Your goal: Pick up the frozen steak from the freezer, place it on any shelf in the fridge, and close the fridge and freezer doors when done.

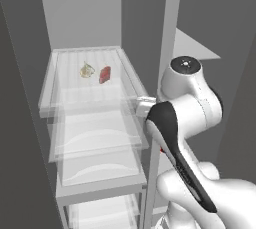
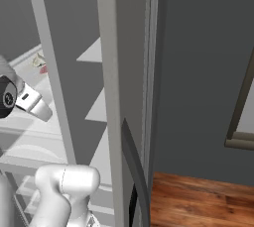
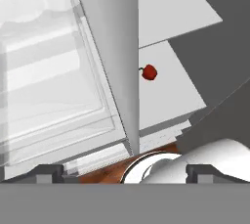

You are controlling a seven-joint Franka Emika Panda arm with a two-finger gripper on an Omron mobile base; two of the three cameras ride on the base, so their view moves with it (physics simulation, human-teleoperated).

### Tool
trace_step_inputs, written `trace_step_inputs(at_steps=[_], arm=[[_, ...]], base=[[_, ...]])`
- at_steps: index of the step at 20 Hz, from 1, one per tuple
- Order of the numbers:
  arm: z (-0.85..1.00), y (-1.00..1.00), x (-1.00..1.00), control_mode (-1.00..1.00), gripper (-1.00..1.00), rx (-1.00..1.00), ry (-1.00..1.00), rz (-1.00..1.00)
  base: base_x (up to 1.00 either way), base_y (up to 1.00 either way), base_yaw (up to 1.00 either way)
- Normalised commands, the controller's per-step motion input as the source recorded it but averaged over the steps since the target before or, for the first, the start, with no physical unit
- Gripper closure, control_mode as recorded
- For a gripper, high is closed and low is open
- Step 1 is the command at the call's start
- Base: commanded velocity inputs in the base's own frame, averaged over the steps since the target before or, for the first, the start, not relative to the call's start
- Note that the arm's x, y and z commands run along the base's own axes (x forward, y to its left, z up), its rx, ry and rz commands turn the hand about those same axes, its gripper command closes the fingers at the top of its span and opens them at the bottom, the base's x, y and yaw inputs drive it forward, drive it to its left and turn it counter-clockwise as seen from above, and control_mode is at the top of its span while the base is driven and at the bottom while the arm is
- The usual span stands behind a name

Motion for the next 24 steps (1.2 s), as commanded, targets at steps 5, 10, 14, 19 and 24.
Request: trace_step_inputs(at_steps=[5, 10, 14, 19, 24], arm=[[0.00, -0.49, 0.00, -1.00, -1.00, 0.00, 0.07, 0.19], [0.00, 0.00, 0.00, -1.00, -1.00, 0.00, 0.00, 0.00], [0.00, 0.10, -0.01, -1.00, -1.00, 0.01, 0.00, 0.00], [-0.03, 0.20, 0.00, 1.00, -1.00, 0.02, 0.00, 0.00], [0.00, 0.00, 0.00, 1.00, -1.00, 0.00, 0.00, 0.00]], base=[[0.00, 0.00, 0.00], [0.00, 0.00, 0.00], [0.00, 0.00, 0.00], [0.00, 0.36, 0.00], [0.00, 0.59, -0.02]])
